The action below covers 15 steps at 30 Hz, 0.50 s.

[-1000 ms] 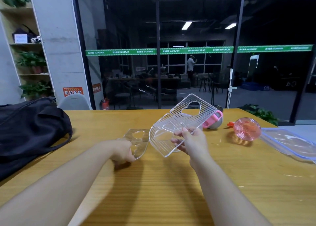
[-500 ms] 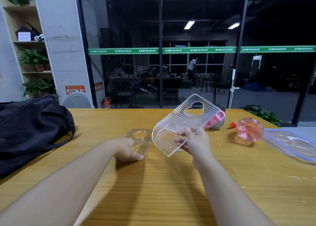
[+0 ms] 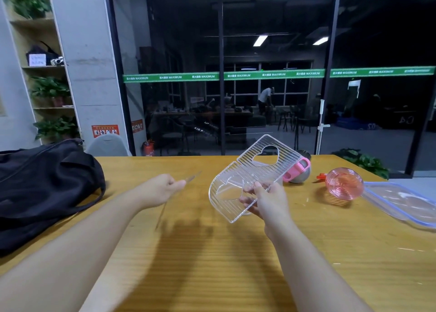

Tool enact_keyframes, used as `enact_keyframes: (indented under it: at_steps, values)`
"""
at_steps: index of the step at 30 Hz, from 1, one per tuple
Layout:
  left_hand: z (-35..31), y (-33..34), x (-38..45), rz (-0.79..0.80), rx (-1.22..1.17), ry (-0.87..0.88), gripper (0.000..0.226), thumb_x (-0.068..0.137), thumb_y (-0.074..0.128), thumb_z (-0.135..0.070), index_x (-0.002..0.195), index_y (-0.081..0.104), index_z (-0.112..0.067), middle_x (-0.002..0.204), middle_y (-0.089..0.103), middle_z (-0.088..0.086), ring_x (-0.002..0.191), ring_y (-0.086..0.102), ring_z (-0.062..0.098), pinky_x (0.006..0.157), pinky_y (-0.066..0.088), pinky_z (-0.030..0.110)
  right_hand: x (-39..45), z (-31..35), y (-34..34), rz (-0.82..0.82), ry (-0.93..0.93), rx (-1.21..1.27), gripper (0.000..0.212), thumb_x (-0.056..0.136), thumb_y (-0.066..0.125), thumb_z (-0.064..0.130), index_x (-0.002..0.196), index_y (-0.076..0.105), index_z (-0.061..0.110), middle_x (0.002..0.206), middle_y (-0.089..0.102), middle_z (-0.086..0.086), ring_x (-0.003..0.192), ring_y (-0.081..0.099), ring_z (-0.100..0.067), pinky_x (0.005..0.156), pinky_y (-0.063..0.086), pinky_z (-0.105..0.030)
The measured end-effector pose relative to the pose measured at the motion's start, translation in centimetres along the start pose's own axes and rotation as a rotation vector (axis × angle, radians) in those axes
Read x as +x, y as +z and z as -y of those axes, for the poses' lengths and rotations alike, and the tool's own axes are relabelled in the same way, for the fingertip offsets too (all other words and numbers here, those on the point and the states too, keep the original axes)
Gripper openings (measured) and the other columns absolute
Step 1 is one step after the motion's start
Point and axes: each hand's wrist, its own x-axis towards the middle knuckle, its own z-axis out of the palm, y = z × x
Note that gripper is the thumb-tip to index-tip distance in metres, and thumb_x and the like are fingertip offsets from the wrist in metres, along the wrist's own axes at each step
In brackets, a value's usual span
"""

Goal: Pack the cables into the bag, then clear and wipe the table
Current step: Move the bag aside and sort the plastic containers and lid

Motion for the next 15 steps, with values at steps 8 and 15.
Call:
enact_keyframes:
  at_steps: [8, 15]
  values:
    - [2.5, -0.1, -0.6, -0.378, -0.334, 0.015, 0.03, 0.101, 0.032, -0.026, 0.125, 0.047, -0.018, 0.111, 0.054, -0.003, 0.104, 0.049, 0.017, 0.082, 0.035, 0.03, -0.9, 0.0, 0.4, 0.067, -0.043, -0.027, 0.015, 0.1, 0.041, 0.009, 0.107, 0.05, 0.0, 0.088, 0.064, -0.008, 0.056, 0.063, -0.019, 0.057, 0.052, -0.03]
    - [-0.8, 0.8, -3.8, -0.671, -0.785, 0.082, 0.033, 0.1, 0.037, -0.022, 0.127, 0.056, -0.023, 0.091, 0.061, 0.005, 0.077, 0.051, 0.014, 0.066, 0.042, 0.014, -1.7, 0.2, 0.8, 0.161, -0.088, 0.032, 0.012, 0.101, 0.042, 0.01, 0.096, 0.051, 0.016, 0.09, 0.068, -0.005, 0.064, 0.065, -0.018, 0.056, 0.052, -0.023]
